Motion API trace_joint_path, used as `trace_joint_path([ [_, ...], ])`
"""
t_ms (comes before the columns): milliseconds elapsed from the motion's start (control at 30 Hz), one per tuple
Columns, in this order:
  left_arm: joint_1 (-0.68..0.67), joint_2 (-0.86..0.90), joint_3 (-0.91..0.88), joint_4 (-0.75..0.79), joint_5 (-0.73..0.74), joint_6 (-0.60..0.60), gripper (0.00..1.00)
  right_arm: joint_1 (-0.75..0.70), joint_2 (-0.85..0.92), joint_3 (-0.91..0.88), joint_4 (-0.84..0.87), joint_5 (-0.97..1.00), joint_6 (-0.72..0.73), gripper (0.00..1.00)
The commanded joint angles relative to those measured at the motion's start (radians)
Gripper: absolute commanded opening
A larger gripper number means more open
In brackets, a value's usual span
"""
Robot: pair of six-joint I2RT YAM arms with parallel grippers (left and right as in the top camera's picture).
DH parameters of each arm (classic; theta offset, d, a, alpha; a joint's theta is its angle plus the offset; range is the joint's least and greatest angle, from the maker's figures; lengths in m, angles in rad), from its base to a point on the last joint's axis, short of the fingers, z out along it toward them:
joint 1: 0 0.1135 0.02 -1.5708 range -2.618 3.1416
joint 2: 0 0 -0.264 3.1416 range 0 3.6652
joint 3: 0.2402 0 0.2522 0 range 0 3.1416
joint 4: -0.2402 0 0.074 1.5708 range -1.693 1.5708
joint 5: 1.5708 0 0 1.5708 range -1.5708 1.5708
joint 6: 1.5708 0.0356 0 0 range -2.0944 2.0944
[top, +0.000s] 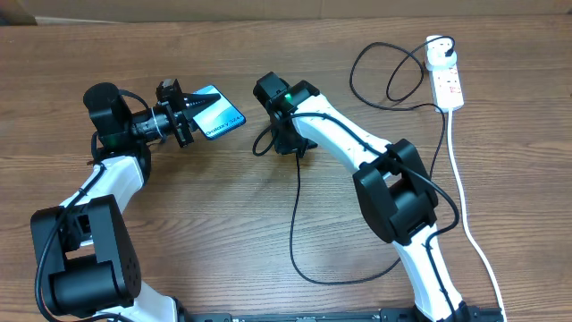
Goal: Plug charger to phone and switch on socket
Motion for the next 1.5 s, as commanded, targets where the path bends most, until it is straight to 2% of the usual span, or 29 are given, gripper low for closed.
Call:
trace_joint_path([
  [0,0.006,-0.02,0.024,0.008,0.026,0.009,0.04,-0.003,0.033,-0.006,0.006,-0.002,0.009,0.37],
  [300,0.006,-0.02,0.024,0.008,0.032,0.009,0.04,-0.039,0.053,-0.021,0.01,-0.115,0.008,0.34],
  [600,0.006,-0.02,0.024,0.008,0.034,0.01,0.05,-0.054,0.071,-0.04,0.008,-0.123,0.008,0.32],
  [700,0.006,-0.02,0.024,0.008,0.035,0.009,0.04,-0.054,0.076,-0.04,0.009,-0.123,0.008,0.19],
  [767,0.006,-0.02,0.024,0.008,0.035,0.009,0.04,-0.054,0.081,-0.04,0.007,-0.125,0.008,0.04],
  [1067,0.006,-0.02,0.024,0.008,0.053,0.009,0.04,-0.11,0.076,-0.009,-0.038,-0.23,0.001,0.04],
  [1333,0.006,-0.02,0.024,0.008,0.053,0.01,0.04,-0.2,-0.069,0.035,-0.121,-0.51,-0.186,0.04],
  [1467,0.005,-0.02,0.024,0.008,0.053,0.017,0.04,-0.208,-0.142,0.035,-0.162,-0.549,-0.23,0.04],
])
